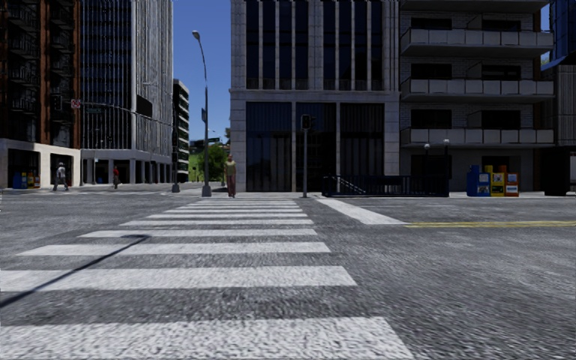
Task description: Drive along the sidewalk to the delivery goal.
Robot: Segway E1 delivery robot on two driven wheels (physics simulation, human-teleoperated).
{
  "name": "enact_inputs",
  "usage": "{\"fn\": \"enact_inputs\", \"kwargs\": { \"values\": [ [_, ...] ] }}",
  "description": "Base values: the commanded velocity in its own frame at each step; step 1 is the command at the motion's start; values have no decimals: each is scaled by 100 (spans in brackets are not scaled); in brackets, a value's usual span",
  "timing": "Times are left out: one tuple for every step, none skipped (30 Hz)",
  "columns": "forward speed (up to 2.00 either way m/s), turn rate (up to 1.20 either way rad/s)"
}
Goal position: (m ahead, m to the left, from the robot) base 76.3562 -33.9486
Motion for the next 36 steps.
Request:
{"fn": "enact_inputs", "kwargs": {
  "values": [
    [200,24],
    [200,24],
    [200,24],
    [200,24],
    [200,0],
    [200,0],
    [200,0],
    [200,0],
    [200,0],
    [200,0],
    [200,0],
    [200,0],
    [200,0],
    [200,0],
    [200,0],
    [200,0],
    [200,0],
    [200,0],
    [200,0],
    [200,0],
    [200,0],
    [200,0],
    [200,0],
    [200,0],
    [200,0],
    [200,0],
    [200,0],
    [200,0],
    [200,0],
    [200,0],
    [200,0],
    [200,0],
    [200,0],
    [200,0],
    [200,0],
    [200,0]
  ]
}}
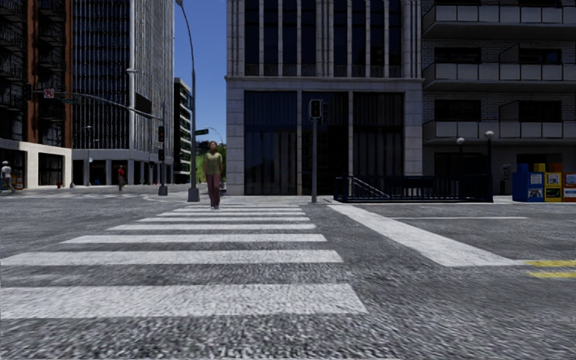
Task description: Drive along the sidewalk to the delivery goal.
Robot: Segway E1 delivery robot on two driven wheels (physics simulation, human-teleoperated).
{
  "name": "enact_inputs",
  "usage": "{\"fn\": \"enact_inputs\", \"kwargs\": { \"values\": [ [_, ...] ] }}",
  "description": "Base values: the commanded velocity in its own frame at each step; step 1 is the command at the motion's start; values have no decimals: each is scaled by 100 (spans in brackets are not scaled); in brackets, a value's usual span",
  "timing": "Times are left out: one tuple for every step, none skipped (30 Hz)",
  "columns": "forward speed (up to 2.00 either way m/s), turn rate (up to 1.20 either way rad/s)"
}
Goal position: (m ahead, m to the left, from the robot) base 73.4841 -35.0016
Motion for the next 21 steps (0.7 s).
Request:
{"fn": "enact_inputs", "kwargs": {
  "values": [
    [200,0],
    [200,0],
    [200,0],
    [200,0],
    [200,0],
    [200,0],
    [200,0],
    [200,3],
    [200,11],
    [200,11],
    [200,19],
    [200,22],
    [200,23],
    [200,23],
    [200,23],
    [200,23],
    [200,23],
    [200,23],
    [200,23],
    [200,23],
    [200,23]
  ]
}}
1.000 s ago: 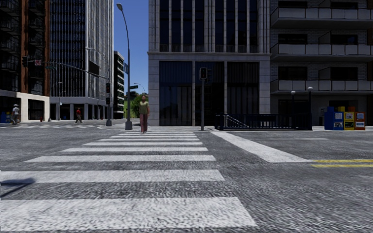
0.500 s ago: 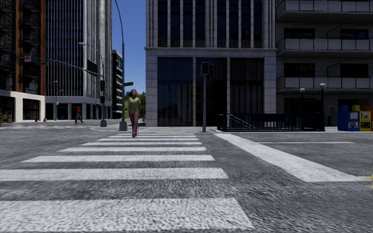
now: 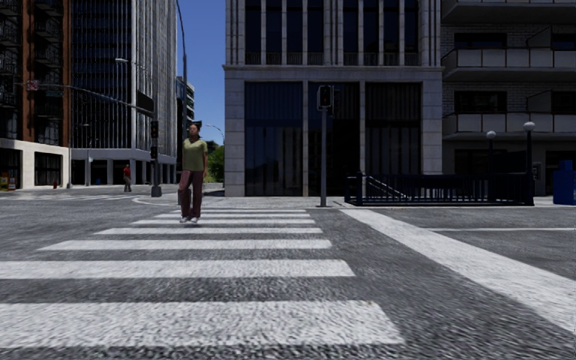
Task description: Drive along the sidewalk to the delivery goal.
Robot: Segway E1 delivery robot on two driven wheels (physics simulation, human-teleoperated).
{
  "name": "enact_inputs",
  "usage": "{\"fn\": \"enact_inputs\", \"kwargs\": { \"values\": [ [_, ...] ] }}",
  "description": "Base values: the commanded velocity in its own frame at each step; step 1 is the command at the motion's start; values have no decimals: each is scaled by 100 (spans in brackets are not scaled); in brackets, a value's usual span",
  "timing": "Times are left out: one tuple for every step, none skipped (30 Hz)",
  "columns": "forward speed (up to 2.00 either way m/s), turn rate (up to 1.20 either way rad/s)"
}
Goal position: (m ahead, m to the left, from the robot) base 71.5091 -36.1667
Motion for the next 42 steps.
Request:
{"fn": "enact_inputs", "kwargs": {
  "values": [
    [200,26],
    [200,27],
    [200,27],
    [200,24],
    [200,25],
    [200,26],
    [200,26],
    [200,26],
    [200,16],
    [200,0],
    [200,0],
    [200,0],
    [200,0],
    [200,0],
    [200,0],
    [200,0],
    [200,0],
    [200,0],
    [200,0],
    [200,0],
    [200,0],
    [200,0],
    [200,0],
    [200,0],
    [200,0],
    [200,0],
    [200,0],
    [200,0],
    [200,0],
    [200,0],
    [200,0],
    [200,0],
    [200,0],
    [200,0],
    [200,0],
    [200,0],
    [200,0],
    [200,0],
    [200,0],
    [200,0],
    [200,0],
    [200,0]
  ]
}}
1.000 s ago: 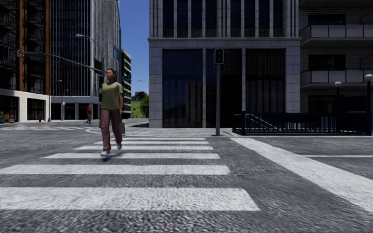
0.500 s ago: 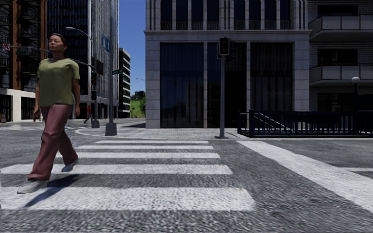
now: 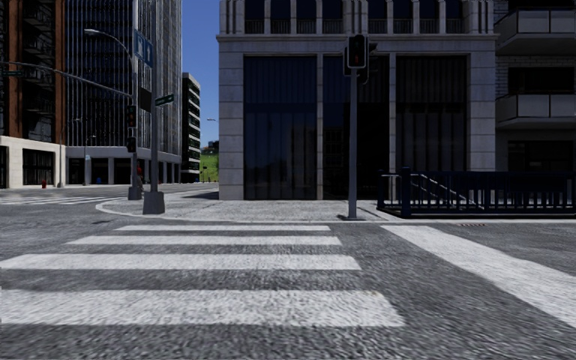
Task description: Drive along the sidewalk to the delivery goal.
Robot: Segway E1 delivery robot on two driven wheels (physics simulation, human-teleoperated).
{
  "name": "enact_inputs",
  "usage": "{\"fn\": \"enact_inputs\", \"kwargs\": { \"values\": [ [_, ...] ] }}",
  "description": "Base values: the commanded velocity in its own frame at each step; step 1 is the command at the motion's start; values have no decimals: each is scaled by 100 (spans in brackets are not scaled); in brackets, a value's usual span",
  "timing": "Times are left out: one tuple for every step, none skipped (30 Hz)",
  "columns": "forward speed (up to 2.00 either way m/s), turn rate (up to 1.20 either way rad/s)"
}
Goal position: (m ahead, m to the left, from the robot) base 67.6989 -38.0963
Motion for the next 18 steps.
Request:
{"fn": "enact_inputs", "kwargs": {
  "values": [
    [200,0],
    [200,0],
    [200,0],
    [200,0],
    [200,0],
    [200,1],
    [200,1],
    [200,5],
    [200,6],
    [200,6],
    [200,6],
    [200,11],
    [200,13],
    [200,16],
    [200,17],
    [200,17],
    [200,18],
    [200,18]
  ]
}}
